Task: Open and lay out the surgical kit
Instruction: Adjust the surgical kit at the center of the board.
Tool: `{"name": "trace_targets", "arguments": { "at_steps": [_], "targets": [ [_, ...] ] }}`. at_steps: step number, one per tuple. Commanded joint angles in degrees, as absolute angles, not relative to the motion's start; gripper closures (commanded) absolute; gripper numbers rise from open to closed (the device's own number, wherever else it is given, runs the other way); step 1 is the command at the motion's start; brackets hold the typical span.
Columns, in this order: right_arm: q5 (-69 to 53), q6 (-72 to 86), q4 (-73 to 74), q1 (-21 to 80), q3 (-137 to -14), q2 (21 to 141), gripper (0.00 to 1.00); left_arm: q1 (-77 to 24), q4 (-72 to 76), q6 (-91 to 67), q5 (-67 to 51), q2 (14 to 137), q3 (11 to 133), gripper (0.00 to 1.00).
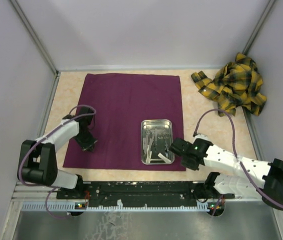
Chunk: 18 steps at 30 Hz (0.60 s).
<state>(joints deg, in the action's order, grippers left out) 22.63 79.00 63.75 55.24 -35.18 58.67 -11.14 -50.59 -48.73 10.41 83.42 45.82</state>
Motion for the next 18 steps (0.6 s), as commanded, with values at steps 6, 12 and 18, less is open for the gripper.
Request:
{"name": "trace_targets", "arguments": {
  "at_steps": [6, 12, 18],
  "targets": [
    [29.0, 67.6, 62.0, 54.8, -49.1, 60.0, 0.65, -11.1, -50.4, -39.7, 2.7, 70.1, 51.3, 1.00],
    [28.1, 55.3, 57.8, 54.8, -57.1, 64.9, 0.55, -11.1, -45.1, -34.3, -6.4, 58.9, 52.0, 0.58],
    [25.2, 47.5, 55.1, 53.7, -60.1, 66.8, 0.47, -11.1, -46.4, -32.2, -9.5, 53.2, 56.2, 0.01]
  ]
}}
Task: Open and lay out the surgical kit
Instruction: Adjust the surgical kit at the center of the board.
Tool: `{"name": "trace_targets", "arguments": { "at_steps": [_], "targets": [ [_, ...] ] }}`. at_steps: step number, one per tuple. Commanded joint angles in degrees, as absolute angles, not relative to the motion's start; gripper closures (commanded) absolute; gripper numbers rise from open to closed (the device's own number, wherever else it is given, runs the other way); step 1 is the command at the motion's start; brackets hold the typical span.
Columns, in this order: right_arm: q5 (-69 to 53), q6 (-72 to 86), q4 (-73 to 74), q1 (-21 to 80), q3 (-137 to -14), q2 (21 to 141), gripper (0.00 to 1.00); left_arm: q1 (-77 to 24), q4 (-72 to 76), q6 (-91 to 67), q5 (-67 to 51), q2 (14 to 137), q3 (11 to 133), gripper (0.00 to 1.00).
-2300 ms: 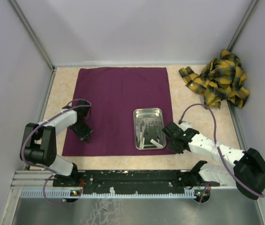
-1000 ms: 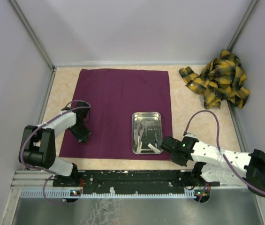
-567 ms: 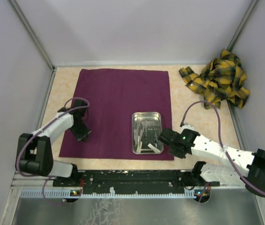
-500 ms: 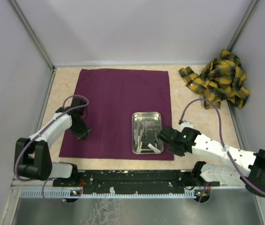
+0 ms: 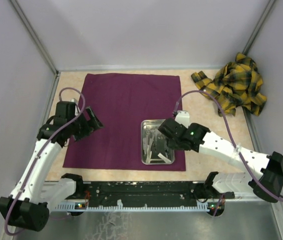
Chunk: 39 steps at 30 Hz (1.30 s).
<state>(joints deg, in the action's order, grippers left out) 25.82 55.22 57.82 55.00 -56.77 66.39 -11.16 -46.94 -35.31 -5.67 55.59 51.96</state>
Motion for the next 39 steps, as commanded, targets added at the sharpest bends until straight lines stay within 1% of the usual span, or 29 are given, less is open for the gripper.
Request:
{"name": "trace_targets", "arguments": {
  "at_steps": [1, 6, 11, 18, 25, 28, 29, 30, 31, 33, 39],
  "targets": [
    [24.6, 46.5, 54.7, 53.4, -60.1, 66.9, 0.46, -11.1, -47.3, -31.9, -10.0, 52.7, 57.1, 0.00],
    [22.8, 41.8, 52.8, 52.5, -59.0, 69.0, 0.46, -11.1, -45.8, -31.6, -17.1, 49.3, 56.7, 0.00],
    [21.2, 37.5, 49.5, 50.2, -57.1, 69.9, 0.46, -11.1, -42.9, -32.4, -21.3, 48.3, 55.6, 0.00],
    [20.1, 33.8, 43.8, 49.2, -53.6, 70.1, 0.46, -11.2, -41.0, -33.5, -22.4, 48.2, 55.9, 0.00],
    [15.0, 28.8, 39.2, 48.6, -55.3, 72.0, 0.45, -11.6, -37.7, -34.8, -23.9, 49.1, 54.4, 0.00],
    [12.5, 28.1, 38.3, 48.6, -55.4, 71.2, 0.41, -11.9, -37.3, -34.9, -22.3, 48.8, 53.0, 0.00],
    [11.8, 28.2, 38.2, 48.6, -55.3, 70.7, 0.38, -11.9, -37.2, -35.0, -22.0, 48.5, 52.4, 0.00],
    [11.0, 28.2, 38.1, 48.6, -55.2, 70.3, 0.33, -12.0, -37.0, -35.1, -21.7, 48.0, 51.7, 0.00],
    [10.7, 28.2, 38.5, 48.6, -55.2, 69.7, 0.25, -12.0, -36.8, -35.1, -21.3, 47.4, 51.2, 0.00],
    [10.6, 28.5, 39.8, 48.6, -55.3, 68.8, 0.23, -12.0, -36.5, -35.0, -20.8, 46.8, 50.3, 0.00],
    [7.1, 29.0, 42.0, 48.6, -55.7, 67.6, 0.23, -12.1, -38.0, -34.3, -23.6, 48.5, 50.9, 0.00]
  ]
}}
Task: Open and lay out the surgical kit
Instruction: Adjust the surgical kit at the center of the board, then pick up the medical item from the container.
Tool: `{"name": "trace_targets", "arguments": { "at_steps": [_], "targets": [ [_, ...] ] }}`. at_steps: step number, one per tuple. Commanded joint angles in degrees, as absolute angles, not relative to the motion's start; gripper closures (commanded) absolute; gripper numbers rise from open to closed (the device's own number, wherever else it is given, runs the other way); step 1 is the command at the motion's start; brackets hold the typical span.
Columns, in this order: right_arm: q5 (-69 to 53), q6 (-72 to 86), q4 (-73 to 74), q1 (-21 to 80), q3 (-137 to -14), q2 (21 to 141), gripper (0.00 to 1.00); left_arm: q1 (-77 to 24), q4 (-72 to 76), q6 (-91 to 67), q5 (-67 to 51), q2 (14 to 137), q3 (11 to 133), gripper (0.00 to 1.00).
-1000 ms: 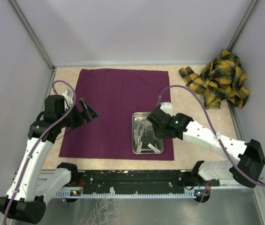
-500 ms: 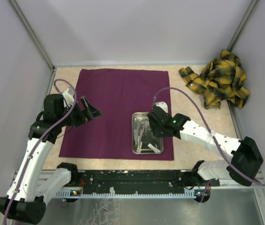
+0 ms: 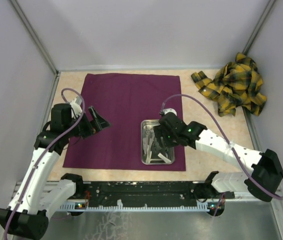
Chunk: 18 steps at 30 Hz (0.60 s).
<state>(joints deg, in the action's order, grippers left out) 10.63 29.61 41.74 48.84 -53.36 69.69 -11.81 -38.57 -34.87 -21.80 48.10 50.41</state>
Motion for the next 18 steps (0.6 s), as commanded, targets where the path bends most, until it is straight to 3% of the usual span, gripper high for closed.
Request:
{"name": "trace_targets", "arguments": {
  "at_steps": [1, 9, 18],
  "targets": [
    [6.8, 29.2, 41.5, 48.6, -55.5, 67.3, 0.23, -12.1, -38.1, -34.2, -23.8, 48.6, 51.0, 0.00],
    [7.6, 29.9, 38.4, 48.5, -61.6, 70.4, 0.26, -12.2, -37.7, -32.4, -23.9, 47.6, 53.2, 0.00],
    [6.7, 32.3, 38.7, 46.5, -71.3, 86.9, 0.36, -12.2, -37.7, -29.3, -25.6, 47.8, 54.1, 0.00]
  ]
}}
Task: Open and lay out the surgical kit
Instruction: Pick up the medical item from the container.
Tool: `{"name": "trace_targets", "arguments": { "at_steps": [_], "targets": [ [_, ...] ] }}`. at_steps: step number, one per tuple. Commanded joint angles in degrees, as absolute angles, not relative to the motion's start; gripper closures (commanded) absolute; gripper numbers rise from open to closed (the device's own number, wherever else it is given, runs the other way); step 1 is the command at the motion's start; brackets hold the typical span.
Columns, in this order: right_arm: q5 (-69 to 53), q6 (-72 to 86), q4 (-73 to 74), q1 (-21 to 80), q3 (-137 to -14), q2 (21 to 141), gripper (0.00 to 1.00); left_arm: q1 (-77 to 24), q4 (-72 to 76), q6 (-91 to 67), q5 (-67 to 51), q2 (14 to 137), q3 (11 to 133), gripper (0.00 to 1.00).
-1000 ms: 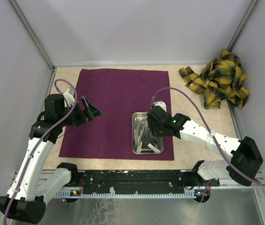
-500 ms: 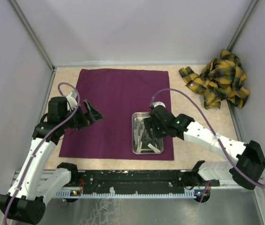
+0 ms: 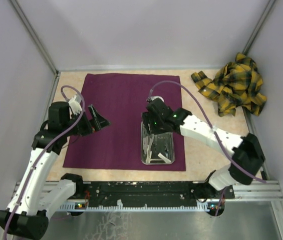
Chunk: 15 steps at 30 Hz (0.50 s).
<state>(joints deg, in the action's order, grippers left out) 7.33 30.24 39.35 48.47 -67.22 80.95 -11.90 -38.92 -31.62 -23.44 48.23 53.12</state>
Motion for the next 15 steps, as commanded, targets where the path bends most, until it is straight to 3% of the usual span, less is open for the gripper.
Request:
{"name": "trace_targets", "arguments": {
  "at_steps": [1, 7, 15],
  "targets": [
    [6.6, 33.4, 38.8, 45.6, -71.8, 88.3, 0.39, -12.2, -37.7, -29.0, -25.5, 48.0, 53.9, 0.01],
    [10.3, 37.0, 40.3, 43.6, -75.9, 94.1, 0.40, -12.2, -37.2, -27.1, -26.4, 49.7, 53.7, 0.00],
    [12.5, 41.3, 42.7, 43.4, -78.3, 101.4, 0.68, -12.2, -36.2, -25.9, -26.9, 51.2, 53.9, 0.00]
  ]
}}
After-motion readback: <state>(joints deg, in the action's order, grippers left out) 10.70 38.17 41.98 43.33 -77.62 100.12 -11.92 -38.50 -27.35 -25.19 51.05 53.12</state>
